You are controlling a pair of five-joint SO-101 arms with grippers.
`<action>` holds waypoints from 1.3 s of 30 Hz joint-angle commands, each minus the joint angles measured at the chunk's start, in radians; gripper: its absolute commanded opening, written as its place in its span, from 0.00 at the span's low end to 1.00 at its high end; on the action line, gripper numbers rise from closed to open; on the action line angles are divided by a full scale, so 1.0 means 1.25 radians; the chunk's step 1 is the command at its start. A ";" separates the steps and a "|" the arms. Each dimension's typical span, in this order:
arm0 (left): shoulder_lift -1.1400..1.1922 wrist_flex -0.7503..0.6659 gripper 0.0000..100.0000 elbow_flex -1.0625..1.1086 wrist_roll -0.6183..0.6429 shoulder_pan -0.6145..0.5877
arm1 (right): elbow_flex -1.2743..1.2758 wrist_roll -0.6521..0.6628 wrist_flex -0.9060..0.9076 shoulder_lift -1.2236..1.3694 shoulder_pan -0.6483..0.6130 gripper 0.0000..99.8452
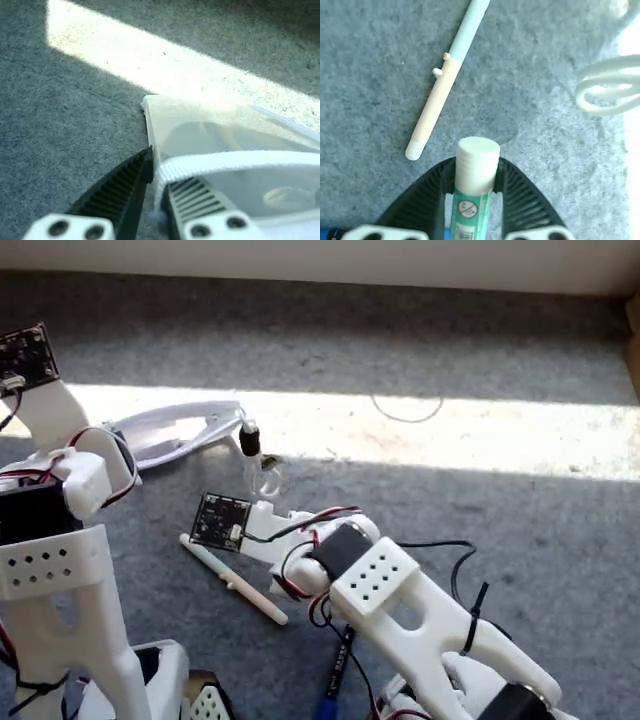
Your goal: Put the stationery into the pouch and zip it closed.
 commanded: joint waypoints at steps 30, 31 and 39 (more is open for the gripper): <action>-0.025 -0.015 0.00 -0.007 -0.063 0.120 | 0.050 -0.144 -0.056 -0.519 0.007 0.00; -0.025 -0.015 0.00 -0.007 -0.063 0.120 | 0.050 -0.144 -0.060 -0.524 0.007 0.00; -0.025 -0.015 0.00 -0.007 -0.063 0.118 | 0.050 -0.217 -0.231 -0.547 0.006 0.00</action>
